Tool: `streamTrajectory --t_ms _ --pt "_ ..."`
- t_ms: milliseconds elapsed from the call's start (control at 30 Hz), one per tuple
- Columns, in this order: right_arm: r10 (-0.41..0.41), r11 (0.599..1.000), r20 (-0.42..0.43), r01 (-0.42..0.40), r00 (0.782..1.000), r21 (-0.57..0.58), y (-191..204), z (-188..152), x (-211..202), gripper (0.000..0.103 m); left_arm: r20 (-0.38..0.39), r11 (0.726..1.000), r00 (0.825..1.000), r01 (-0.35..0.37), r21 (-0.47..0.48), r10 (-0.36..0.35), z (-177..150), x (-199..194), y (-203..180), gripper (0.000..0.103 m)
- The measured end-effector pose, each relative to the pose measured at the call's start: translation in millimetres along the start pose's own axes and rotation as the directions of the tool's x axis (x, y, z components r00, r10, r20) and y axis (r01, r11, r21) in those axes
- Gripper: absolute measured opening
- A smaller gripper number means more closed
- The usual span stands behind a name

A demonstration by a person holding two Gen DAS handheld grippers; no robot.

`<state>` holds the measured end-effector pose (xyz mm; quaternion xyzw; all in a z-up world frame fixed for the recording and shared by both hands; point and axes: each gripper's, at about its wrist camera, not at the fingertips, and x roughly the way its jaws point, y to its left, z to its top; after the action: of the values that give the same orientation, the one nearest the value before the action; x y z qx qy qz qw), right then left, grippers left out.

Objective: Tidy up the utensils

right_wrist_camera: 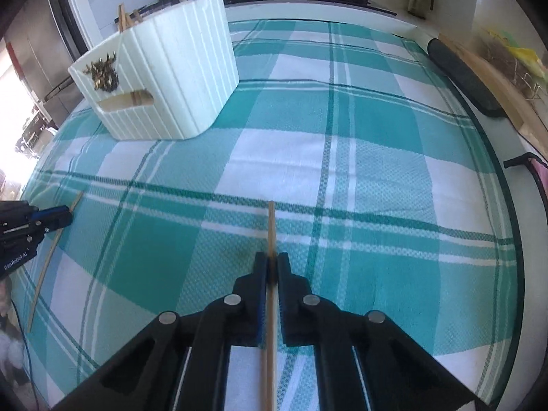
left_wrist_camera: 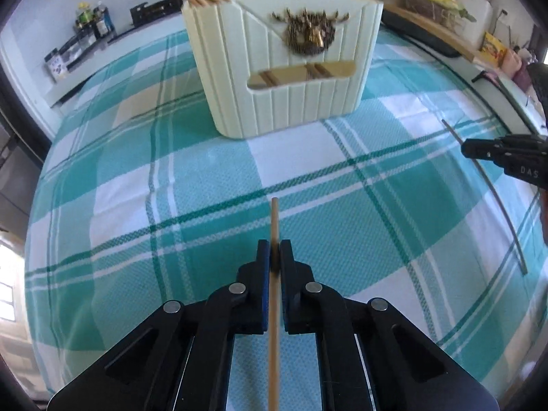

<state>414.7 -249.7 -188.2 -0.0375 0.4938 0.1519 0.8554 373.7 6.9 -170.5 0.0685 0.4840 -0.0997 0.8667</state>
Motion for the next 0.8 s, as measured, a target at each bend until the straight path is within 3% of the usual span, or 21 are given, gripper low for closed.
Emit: streamTrajectory --t_ms 67,167,400,533,700,800 --pt "0.035 0.999 0.075 -0.037 0.997 0.015 4 2 -23 0.006 0.079 0.998 0.997 0.032 -0.049 -0.028 2 -29 8 0.004" --pt "0.089 0.996 0.217 -0.089 0.972 -0.008 18 -2 -76 0.006 0.194 0.994 0.980 0.071 -0.086 -0.053 2 -79 15 0.004" --pt "0.158 0.987 0.426 -0.128 0.891 -0.099 52 -28 -178 0.006 0.402 0.984 0.912 0.135 -0.114 -0.078 -19 -174 21 0.004" --pt "0.162 0.986 0.502 -0.120 0.850 -0.115 65 -39 -206 0.006 0.458 0.980 0.886 0.150 -0.129 -0.075 -27 -194 23 0.004" --pt "0.192 0.981 0.605 -0.138 0.773 -0.135 73 -45 -230 0.006 0.475 0.979 0.877 0.158 -0.131 -0.078 -33 -205 23 0.004" --pt "0.218 0.976 0.609 -0.166 0.763 -0.142 72 -44 -234 0.006 0.476 0.979 0.876 0.155 -0.129 -0.076 -36 -209 23 0.004"
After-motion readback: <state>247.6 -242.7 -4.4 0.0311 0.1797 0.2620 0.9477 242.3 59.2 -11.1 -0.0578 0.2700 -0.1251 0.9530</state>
